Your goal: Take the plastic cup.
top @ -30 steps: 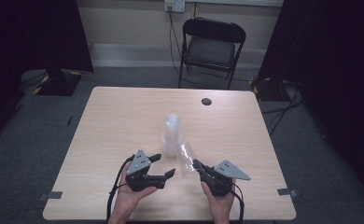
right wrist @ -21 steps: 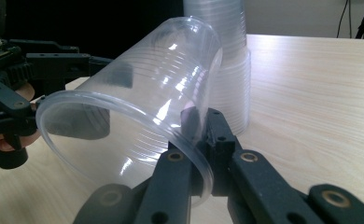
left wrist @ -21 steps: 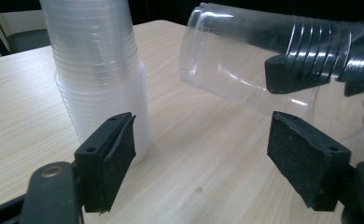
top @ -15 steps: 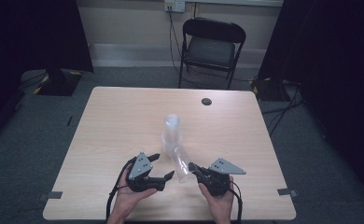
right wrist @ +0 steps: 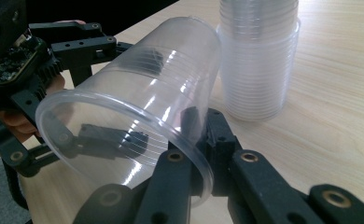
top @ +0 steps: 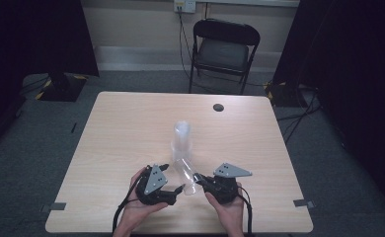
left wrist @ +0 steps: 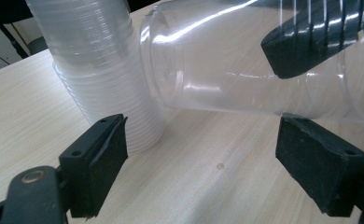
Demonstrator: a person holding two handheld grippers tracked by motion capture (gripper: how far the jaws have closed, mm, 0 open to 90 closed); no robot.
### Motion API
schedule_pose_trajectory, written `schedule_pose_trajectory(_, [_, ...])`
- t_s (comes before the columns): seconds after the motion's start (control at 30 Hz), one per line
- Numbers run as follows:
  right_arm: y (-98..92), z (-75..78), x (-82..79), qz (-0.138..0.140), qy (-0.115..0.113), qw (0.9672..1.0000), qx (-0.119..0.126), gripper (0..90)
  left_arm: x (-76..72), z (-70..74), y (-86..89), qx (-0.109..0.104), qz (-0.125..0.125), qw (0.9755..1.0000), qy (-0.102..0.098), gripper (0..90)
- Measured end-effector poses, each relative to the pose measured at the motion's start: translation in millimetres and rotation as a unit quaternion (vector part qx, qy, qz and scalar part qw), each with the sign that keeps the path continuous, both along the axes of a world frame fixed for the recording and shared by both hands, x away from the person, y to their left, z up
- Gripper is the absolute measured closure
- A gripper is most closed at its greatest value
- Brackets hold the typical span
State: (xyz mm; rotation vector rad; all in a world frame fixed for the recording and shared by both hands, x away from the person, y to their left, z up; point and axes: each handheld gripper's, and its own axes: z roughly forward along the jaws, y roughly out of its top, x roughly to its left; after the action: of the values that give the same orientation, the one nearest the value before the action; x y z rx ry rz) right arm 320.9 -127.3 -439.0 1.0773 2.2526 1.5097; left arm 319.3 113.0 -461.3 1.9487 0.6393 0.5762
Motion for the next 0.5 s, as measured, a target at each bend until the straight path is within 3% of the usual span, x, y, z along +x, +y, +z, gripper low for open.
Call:
schedule_pose_trajectory(0.3, [11.1,4.2,9.4,0.014,0.036,0.9984,-0.041,85.9,-1.6,-2.9,-4.2,0.012,0.002,0.9999,0.008,16.2])
schedule_pose_trajectory(0.5, [14.8,4.2,13.2,0.012,0.047,0.9971,-0.058,84.5,-4.8,-2.7,-7.2,0.015,-0.001,0.9998,-0.009,15.2])
